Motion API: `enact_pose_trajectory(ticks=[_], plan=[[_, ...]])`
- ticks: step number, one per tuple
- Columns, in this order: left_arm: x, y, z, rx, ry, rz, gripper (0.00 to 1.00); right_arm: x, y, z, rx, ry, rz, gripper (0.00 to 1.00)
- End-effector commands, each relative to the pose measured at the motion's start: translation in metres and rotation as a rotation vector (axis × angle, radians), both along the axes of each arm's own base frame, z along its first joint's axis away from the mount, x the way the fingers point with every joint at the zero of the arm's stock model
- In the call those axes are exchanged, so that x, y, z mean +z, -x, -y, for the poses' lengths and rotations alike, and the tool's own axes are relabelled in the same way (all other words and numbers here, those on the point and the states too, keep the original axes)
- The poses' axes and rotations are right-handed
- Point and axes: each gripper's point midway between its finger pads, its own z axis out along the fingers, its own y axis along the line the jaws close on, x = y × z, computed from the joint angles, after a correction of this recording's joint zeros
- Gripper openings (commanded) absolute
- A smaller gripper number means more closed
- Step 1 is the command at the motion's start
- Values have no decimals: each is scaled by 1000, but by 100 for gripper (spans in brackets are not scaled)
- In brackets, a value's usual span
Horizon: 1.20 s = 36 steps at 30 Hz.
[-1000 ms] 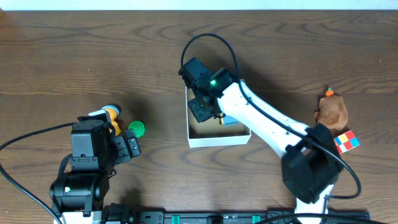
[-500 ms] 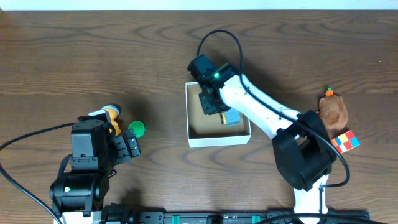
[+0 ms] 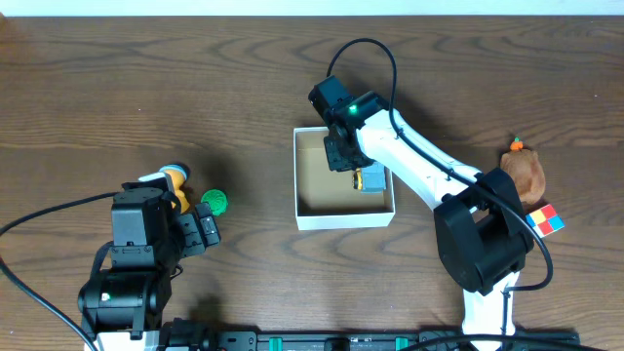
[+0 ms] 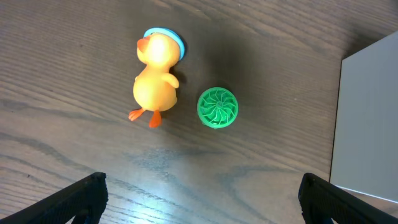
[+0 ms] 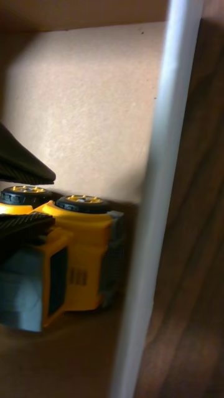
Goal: Pack container
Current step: 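Carry the truck with the right gripper and lower it into the box, then move the right gripper to the brown plush bear and grasp it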
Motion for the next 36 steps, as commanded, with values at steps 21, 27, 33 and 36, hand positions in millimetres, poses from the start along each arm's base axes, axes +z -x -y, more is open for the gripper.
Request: enact_pose_trajectory(ticks=[21,27,33,36], plan=[[6,-1,-2,17,-1,14,98,190,-50,169,-325,-53,304,99],[6,-1,-2,17,-1,15,98,137,-19,277,-414,72,85,99],[6,-1,-2,17,-1,15,98,67,17,320,-409,109,-86,99],[6,-1,-2,17,-1,14,98,41,26,332,-433,121,-106,99]])
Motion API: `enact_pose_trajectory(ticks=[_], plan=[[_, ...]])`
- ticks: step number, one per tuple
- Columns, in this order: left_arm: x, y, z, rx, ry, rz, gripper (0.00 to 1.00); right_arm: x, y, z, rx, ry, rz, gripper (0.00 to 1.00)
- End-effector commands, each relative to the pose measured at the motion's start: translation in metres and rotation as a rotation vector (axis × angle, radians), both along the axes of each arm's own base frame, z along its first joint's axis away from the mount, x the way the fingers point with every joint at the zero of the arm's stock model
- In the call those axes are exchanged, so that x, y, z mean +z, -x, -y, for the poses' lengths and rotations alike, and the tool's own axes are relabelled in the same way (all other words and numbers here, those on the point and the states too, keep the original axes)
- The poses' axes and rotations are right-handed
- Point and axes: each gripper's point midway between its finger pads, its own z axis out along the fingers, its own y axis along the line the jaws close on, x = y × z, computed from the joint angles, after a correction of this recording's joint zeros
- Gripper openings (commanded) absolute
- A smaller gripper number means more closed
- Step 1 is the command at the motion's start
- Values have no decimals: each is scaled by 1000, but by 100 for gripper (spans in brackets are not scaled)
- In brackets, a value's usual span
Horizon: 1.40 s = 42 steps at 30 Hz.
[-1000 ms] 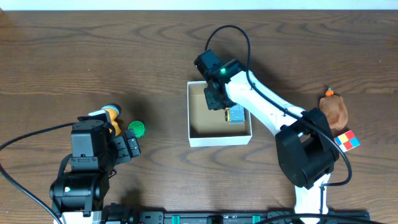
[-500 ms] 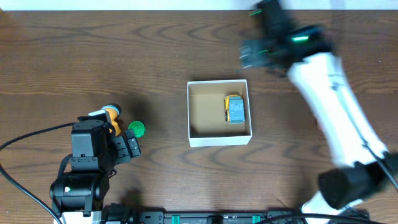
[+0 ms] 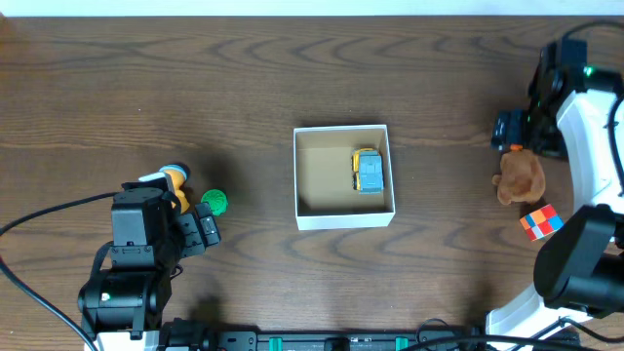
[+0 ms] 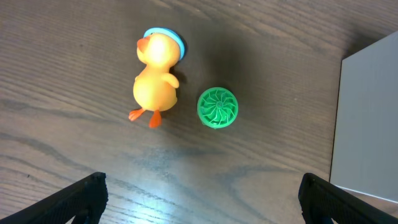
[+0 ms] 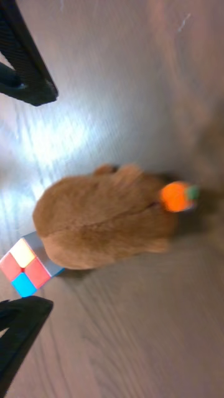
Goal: Pack container
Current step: 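Move the right gripper to the brown plush bear and grasp it, then carry the bear with the right gripper and drop it into the box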
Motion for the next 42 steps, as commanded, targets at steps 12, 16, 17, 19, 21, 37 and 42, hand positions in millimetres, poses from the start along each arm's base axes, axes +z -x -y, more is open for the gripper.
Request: enact_pose_trajectory(ticks=[12,16,17,19,21,37,42], plan=[[6,-1,-2,17,0,14,98,-76,24,15,5,2,-17,82],[6,-1,-2,17,0,14,98,-77,25,15,2,0,-19,41],[6,-1,-2,17,0,14,98,-76,25,15,2,0,-18,35],[6,-1,-2,17,0,14,98,-73,24,14,-5,0,-17,32],[6,-1,-2,17,0,14,98,-64,19,12,-21,0,-6,31],[6,-1,-2,17,0,14,98,127,-37,-159,226,-198,441,30],[6,-1,-2,17,0,14,98,129,-20,-250,337,-286,453,30]])
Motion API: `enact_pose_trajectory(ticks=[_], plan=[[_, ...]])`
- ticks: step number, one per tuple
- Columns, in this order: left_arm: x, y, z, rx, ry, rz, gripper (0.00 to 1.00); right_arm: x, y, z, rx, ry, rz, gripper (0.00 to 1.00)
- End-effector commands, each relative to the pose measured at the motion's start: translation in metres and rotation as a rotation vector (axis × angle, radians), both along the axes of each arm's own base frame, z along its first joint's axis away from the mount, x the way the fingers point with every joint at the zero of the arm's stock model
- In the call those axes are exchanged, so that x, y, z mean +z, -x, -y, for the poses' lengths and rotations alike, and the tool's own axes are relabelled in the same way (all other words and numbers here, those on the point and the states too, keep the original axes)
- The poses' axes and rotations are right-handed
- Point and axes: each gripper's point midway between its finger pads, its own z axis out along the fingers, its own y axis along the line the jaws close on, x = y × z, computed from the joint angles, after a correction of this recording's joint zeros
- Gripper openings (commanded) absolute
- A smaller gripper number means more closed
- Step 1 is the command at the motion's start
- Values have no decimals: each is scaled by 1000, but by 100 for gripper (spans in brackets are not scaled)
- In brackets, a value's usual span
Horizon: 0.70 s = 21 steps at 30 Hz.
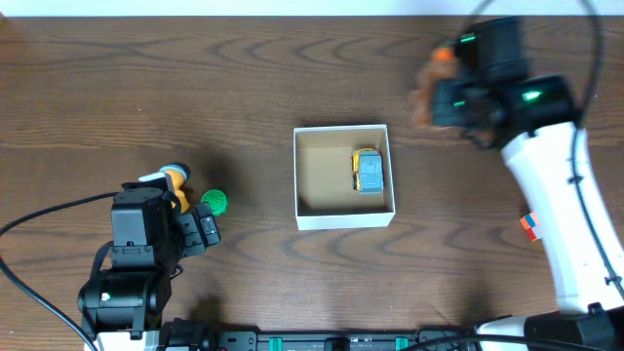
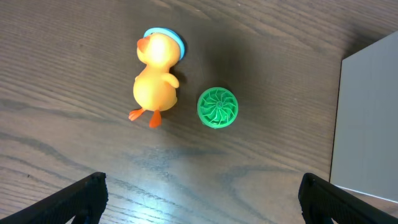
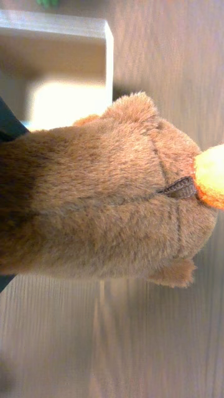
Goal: Pack container
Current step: 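Carry the bear with the right gripper and drop it into the box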
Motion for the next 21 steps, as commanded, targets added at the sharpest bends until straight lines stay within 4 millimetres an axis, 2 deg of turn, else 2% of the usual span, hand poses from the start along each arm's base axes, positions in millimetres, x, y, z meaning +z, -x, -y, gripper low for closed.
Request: enact_pose_trajectory(ticks=[1,4,10,14,21], plan=[[6,-1,-2,17,-1,14,98,-7,14,-56,20,-65,-25,30],[6,-1,-2,17,-1,14,98,-16,27,-92,-4,-63,-35,31],[6,-1,-2,17,-1,14,98,-53,51,-140,-75,-67,-126,31],[6,-1,-2,17,-1,14,98,-84,57,-152,-150,-53,-203,31],[6,-1,-2,17,-1,14,98,-128,50,-150,-203,6,-276,32]])
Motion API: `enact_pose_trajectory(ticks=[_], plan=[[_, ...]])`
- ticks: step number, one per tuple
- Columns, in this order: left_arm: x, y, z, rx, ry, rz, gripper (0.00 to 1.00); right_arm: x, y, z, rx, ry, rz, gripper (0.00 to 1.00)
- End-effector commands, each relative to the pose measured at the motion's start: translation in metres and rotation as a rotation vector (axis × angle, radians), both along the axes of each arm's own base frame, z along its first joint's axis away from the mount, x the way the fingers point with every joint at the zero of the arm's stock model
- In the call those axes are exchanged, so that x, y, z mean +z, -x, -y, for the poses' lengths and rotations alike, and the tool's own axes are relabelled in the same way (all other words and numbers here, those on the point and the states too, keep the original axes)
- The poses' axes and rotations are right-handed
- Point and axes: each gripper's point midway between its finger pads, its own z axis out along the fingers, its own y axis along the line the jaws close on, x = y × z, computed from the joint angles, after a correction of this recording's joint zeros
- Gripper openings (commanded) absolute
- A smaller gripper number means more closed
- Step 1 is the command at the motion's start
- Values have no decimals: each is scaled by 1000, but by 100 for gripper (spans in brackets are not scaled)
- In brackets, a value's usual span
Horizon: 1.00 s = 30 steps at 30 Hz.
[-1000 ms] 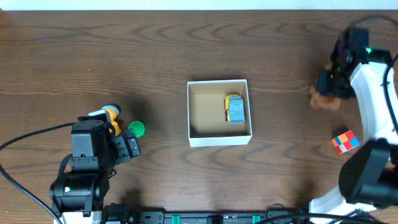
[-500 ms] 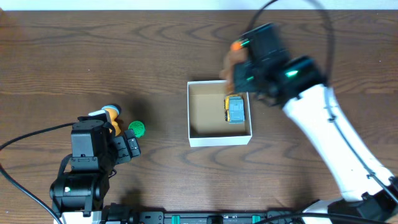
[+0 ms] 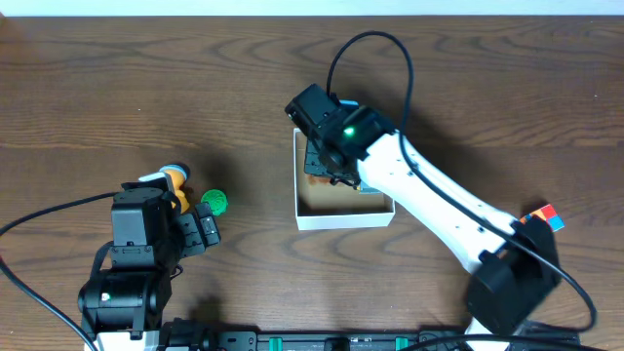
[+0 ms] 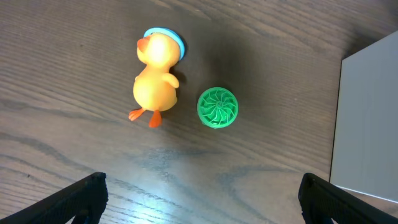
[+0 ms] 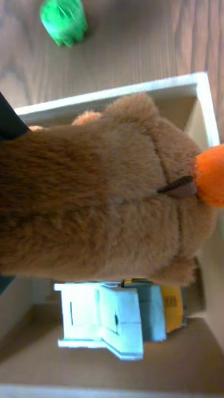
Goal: Pack container
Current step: 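Carry the bear with the right gripper and drop it into the box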
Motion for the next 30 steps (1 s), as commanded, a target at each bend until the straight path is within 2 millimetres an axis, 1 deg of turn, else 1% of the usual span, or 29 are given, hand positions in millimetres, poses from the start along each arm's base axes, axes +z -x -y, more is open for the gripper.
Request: enact_pose_trajectory(ticks=[1,6,9,10,13,14,16,17,21,26,28,30], plan=[[6,-1,-2,17,-1,14,98,-17,-7,6,-70,30,-16,32],[6,-1,-2,17,-1,14,98,-38,-6,6,-71,55,-59,33],[6,-1,-2,17,-1,14,98,-44,-7,5,-71,62,-67,34],[6,-1,-2,17,-1,14,98,-47,-7,5,-70,62,-71,38],[6,-1,-2,17,-1,14,98,-47,-9,4,-71,60,-67,55],[6,-1,-2,17,-1,14,98,-47,-10,4,-71,59,-62,61],[6,-1,-2,17,-1,14,98,-46,-12,2,-68,52,-53,77],[6,-1,-2,17,-1,14,98,-46,-12,1,-56,53,-50,82],[6,-1,-2,17,-1,14,98,-45,-15,0,-42,52,-39,85],[6,-1,-2,17,-1,14,98,-44,-19,-3,-13,49,-19,86],[6,-1,-2,17,-1,14,98,-42,-21,-2,7,57,-8,86],[6,-1,-2,17,-1,14,98,-36,-25,0,28,72,16,86]])
